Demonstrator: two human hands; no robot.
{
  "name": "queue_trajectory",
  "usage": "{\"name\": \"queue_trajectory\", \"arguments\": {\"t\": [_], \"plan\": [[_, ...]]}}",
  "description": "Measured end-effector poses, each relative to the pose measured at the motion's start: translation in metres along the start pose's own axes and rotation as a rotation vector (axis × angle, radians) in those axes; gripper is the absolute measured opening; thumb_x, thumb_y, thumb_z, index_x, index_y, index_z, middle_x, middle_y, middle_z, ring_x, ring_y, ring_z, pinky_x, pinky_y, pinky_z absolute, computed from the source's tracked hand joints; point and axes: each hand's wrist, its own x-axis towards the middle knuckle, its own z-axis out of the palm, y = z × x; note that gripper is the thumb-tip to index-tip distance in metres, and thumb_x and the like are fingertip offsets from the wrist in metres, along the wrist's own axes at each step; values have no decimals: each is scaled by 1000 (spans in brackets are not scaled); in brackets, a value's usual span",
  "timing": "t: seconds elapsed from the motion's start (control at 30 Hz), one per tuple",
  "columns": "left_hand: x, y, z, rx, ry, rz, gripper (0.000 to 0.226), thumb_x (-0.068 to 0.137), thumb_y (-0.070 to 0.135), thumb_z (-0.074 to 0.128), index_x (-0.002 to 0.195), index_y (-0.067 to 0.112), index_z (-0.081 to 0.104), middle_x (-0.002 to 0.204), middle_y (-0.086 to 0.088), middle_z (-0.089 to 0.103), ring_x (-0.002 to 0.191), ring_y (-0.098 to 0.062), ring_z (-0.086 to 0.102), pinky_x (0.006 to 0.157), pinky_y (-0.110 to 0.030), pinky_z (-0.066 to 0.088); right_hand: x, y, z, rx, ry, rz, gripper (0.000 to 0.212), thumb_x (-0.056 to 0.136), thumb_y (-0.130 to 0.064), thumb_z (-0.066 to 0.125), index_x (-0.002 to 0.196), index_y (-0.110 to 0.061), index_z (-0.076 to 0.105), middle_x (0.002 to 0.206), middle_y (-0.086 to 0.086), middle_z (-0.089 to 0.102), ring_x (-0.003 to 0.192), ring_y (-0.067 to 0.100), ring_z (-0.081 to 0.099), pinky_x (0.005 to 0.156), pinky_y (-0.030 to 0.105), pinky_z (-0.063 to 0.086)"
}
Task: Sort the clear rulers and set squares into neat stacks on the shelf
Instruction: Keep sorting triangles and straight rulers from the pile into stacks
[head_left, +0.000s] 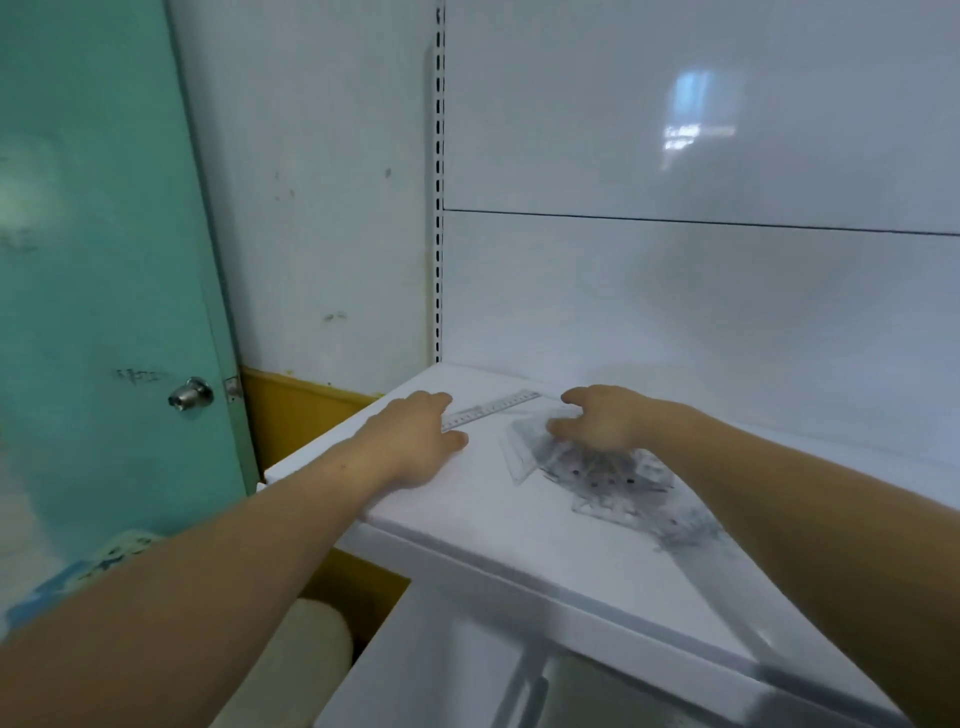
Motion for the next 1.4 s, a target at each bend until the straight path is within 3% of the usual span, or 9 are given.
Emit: {"name": "queue_trajectory", "arguments": {"t": [0.1,0.3,0.4,0.53,0.77,0.93,1.13,1.27,1.4], "plan": [[32,-5,8,118,-53,-53,50,95,50,37,131,16,44,135,-9,47,121,-29,44,100,-39,38,29,4,0,5,-58,-3,76,91,-62,41,150,-20,22,158,2,20,143,23,22,115,38,21],[63,-3,1,99,-165,-58,33,93,36,51,109,8,58,110,-10,57,96,-21,52,79,-28,41,57,10,-10,63,-41,-39,66,85,-49,61,138,-14,46,142,5,45,127,23,45,103,33,36],[76,-5,-1,10,-228,-73,16,86,26,60,86,11,55,85,-7,56,76,-22,49,62,-26,38,61,15,-13,128,-22,-25,64,81,-49,66,134,-16,50,133,3,52,116,21,50,96,29,39],[87,-4,-5,56,-298,-124,29,83,25,63,63,14,45,63,-2,49,65,-22,45,56,-25,33,58,20,-11,127,40,4,59,84,-49,63,130,-15,52,129,4,53,104,18,49,91,28,39],[86,-3,-4,203,-253,-43,22,88,27,59,71,13,52,76,-1,56,80,-22,55,69,-26,43,39,21,-6,226,163,45,50,87,-43,62,131,-23,47,126,4,52,100,18,47,88,28,39],[78,-12,13,329,-94,41,20,95,17,46,111,10,56,116,-8,56,103,-24,55,75,-26,41,30,12,-1,190,147,83,53,91,-45,55,137,-22,44,137,5,48,122,24,46,102,33,36],[89,-26,5,138,-190,-15,9,90,11,51,86,8,59,88,-12,57,78,-19,52,64,-24,41,25,4,3,234,98,108,68,82,-51,65,139,-20,43,132,3,49,120,21,47,102,32,38],[85,-31,6,91,-137,-17,34,95,27,45,126,16,52,130,-9,48,118,-27,46,97,-33,40,27,3,2,241,116,100,68,81,-47,68,138,-17,44,121,2,52,110,19,49,96,29,39],[86,-49,12,51,-135,-75,54,93,51,43,140,24,38,143,-11,32,130,-31,35,106,-38,34,30,0,3,251,118,85,64,82,-44,68,136,-18,46,109,-3,51,100,15,47,89,25,37]]}}
